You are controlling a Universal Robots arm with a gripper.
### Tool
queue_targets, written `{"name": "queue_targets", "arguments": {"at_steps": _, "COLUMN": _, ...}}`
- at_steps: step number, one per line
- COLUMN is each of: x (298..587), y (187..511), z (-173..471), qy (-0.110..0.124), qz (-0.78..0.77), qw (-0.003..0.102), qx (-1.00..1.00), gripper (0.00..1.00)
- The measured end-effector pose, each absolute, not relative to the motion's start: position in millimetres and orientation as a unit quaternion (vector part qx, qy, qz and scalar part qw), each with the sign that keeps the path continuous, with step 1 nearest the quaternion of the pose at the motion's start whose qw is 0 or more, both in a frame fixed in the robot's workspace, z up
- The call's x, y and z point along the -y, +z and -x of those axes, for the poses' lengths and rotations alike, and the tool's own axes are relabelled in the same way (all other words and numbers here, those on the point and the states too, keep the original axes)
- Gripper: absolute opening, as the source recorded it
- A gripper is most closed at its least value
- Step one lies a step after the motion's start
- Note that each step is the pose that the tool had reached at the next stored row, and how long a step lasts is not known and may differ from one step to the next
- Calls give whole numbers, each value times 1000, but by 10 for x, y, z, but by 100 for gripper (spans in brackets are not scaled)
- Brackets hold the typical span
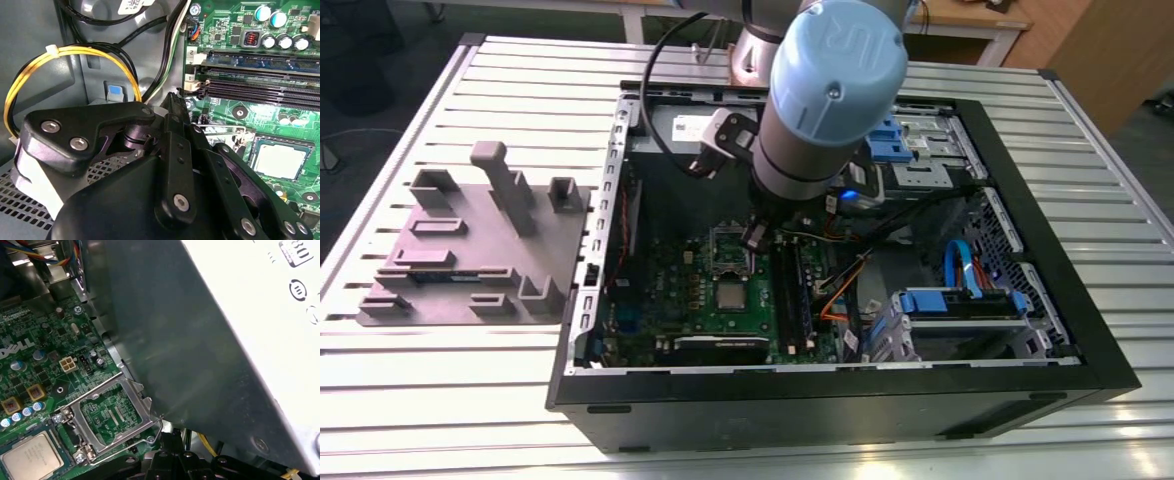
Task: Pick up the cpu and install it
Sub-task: 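Close the cpu cover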
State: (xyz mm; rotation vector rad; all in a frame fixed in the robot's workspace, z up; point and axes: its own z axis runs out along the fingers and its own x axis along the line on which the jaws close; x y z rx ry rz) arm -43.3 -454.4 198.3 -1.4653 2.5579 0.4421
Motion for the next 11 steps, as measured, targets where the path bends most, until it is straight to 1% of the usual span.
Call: {"name": "queue_targets", "arguments": {"at_steps": 11, "x": 4519, "y": 1961, "z": 434, "qy": 146, "qz": 490, "qw": 79, "qx": -856, "gripper": 10}}
